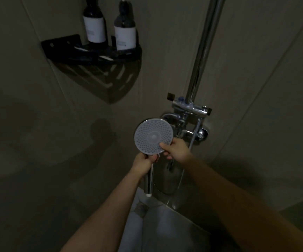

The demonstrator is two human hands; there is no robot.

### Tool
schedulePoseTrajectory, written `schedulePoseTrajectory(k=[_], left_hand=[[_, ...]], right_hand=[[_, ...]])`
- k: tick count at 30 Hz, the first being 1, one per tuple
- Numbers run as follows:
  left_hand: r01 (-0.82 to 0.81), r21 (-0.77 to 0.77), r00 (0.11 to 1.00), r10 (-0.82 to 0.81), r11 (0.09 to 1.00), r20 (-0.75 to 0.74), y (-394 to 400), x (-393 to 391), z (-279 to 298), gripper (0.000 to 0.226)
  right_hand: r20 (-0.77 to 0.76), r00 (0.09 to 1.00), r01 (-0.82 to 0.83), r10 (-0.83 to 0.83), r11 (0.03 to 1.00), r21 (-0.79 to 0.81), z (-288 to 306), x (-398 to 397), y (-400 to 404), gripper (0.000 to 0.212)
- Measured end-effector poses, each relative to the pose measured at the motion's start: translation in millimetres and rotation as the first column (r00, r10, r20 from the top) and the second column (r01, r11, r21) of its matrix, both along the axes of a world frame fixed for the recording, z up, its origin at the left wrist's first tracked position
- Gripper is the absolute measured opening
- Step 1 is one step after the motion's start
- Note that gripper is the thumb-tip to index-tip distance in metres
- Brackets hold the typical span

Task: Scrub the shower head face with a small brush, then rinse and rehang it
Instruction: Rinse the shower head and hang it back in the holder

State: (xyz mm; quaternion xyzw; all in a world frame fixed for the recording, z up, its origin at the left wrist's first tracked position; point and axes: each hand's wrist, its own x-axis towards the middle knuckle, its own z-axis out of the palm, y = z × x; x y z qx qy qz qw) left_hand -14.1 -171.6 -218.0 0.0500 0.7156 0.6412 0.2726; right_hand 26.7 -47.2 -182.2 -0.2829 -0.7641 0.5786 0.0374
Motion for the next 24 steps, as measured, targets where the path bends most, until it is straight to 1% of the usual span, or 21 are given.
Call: schedulePoseTrajectory(k=[1, 3, 4, 6, 7, 8, 10, 11, 14, 16, 19, 20, 22, 23, 24], left_hand=[[0.009, 0.001, 1.0, -0.009, 1.0, 0.021, 2, 0, -9, 0.034], [0.025, 0.006, 0.998, -0.025, 1.0, 0.061, 4, 1, -28, 0.02], [0.025, 0.016, 0.996, -0.026, 1.0, 0.09, 4, 3, -36, 0.015], [0.028, 0.046, 0.991, -0.033, 0.999, 0.131, 5, 7, -50, 0.02], [0.037, 0.053, 0.989, -0.044, 0.998, 0.14, 5, 8, -57, 0.022], [0.047, 0.052, 0.988, -0.054, 0.998, 0.147, 5, 9, -62, 0.023], [0.048, 0.053, 0.985, -0.056, 0.997, 0.163, 3, 10, -73, 0.024], [0.039, 0.05, 0.985, -0.047, 0.998, 0.168, 2, 10, -78, 0.024], [0.021, -0.01, 0.982, -0.019, 1.0, 0.189, -4, 9, -94, 0.025], [0.043, -0.067, 0.978, -0.028, 0.997, 0.207, -7, 7, -102, 0.027], [0.021, -0.141, 0.975, 0.011, 0.99, 0.22, -7, 5, -117, 0.028], [0.012, -0.167, 0.973, 0.027, 0.986, 0.231, -6, 5, -120, 0.028], [0.006, -0.174, 0.96, 0.043, 0.985, 0.277, 3, 4, -126, 0.031], [0.033, -0.185, 0.956, 0.023, 0.982, 0.294, 8, 4, -129, 0.031], [0.067, -0.197, 0.952, -0.003, 0.978, 0.307, 14, 2, -131, 0.031]], right_hand=[[0.028, 1.0, 0.001, -0.002, 0.999, 0.036, -8, 0, 6, 0.025], [0.069, 0.997, 0.018, -0.025, 0.994, 0.105, -18, 0, 15, 0.015], [0.081, 0.996, 0.015, -0.029, 0.987, 0.161, -20, 0, 17, 0.02], [0.101, 0.995, -0.031, 0.002, 0.959, 0.283, -24, 0, 21, 0.032], [0.122, 0.992, -0.072, 0.031, 0.934, 0.349, -24, 1, 22, 0.035], [0.15, 0.988, -0.093, 0.038, 0.922, 0.376, -25, 1, 23, 0.037], [0.187, 0.982, -0.058, -0.01, 0.932, 0.359, -30, 1, 25, 0.037], [0.181, 0.983, -0.027, -0.041, 0.932, 0.361, -31, 1, 27, 0.034], [0.107, 0.984, 0.099, -0.145, 0.931, 0.35, -34, 2, 33, 0.021], [0.058, 0.977, 0.179, -0.206, 0.934, 0.309, -35, 3, 37, 0.023], [0.049, 0.983, 0.161, -0.174, 0.965, 0.205, -37, -3, 35, 0.027], [0.032, 0.985, 0.165, -0.172, 0.975, 0.149, -39, -6, 33, 0.026], [0.002, 0.974, 0.228, -0.228, 0.973, -0.034, -43, -9, 28, 0.027], [0.008, 0.965, 0.26, -0.26, 0.959, -0.117, -45, -10, 27, 0.027], [0.026, 0.961, 0.277, -0.276, 0.946, -0.166, -48, -11, 26, 0.027]])
